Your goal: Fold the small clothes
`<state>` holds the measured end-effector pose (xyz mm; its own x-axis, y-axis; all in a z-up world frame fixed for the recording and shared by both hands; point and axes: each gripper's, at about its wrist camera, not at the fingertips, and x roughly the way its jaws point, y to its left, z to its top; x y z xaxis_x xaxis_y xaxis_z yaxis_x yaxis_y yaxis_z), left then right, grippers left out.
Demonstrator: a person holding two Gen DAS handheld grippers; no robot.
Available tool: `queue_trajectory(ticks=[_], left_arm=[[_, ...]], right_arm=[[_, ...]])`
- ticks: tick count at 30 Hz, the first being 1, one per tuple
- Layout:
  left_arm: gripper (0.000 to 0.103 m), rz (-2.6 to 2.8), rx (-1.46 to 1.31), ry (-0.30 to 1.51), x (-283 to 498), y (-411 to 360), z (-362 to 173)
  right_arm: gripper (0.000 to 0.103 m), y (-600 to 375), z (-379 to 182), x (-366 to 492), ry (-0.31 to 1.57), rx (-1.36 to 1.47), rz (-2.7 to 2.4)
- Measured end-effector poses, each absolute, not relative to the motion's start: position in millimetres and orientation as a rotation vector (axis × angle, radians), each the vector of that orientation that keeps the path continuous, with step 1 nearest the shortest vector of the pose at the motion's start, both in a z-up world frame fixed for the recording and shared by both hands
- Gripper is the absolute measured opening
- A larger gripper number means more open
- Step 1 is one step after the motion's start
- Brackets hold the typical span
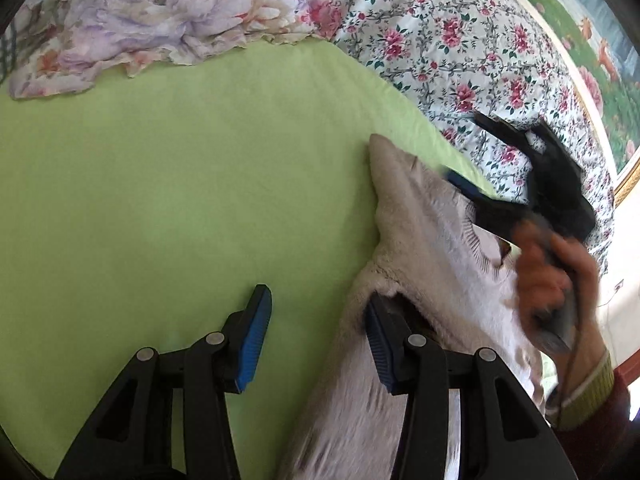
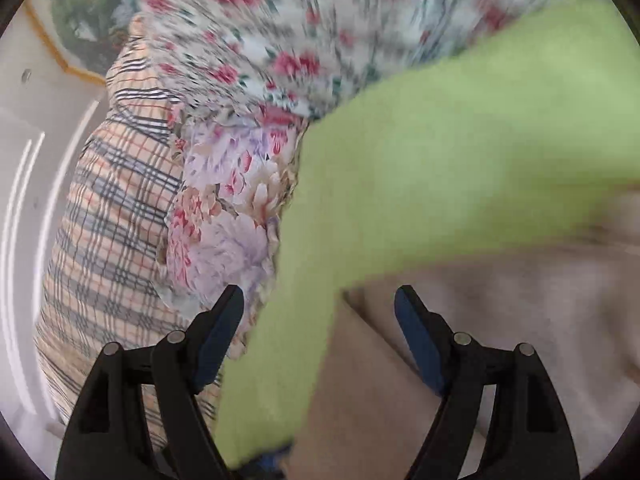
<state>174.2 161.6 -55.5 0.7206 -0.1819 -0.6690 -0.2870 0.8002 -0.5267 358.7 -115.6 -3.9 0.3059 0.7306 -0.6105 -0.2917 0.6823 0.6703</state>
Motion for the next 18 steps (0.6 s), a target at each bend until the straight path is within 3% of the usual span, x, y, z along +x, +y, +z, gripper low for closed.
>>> queue_trajectory(ticks=[7,9,13,18], left_arm=[[0.048,-0.011,-0.625,0.815,177,154,-26],[0.053,-0.035,-0.579,0.82,190,143,-19],[0.053,-0.01,-0.406,0.866,221,121,-17],[0.053,0.053,-0.331,0.932,242,120,-34]], right_arm=[[0.079,-236,37,255,0.955,0.396,0.447],[0.079,-277,44,218,0.921,0.369,0.333],[0.079,-335,52,163,0.87,0.338,0.145],[0.074,-353,39,145,0.934,0.259,0.048]])
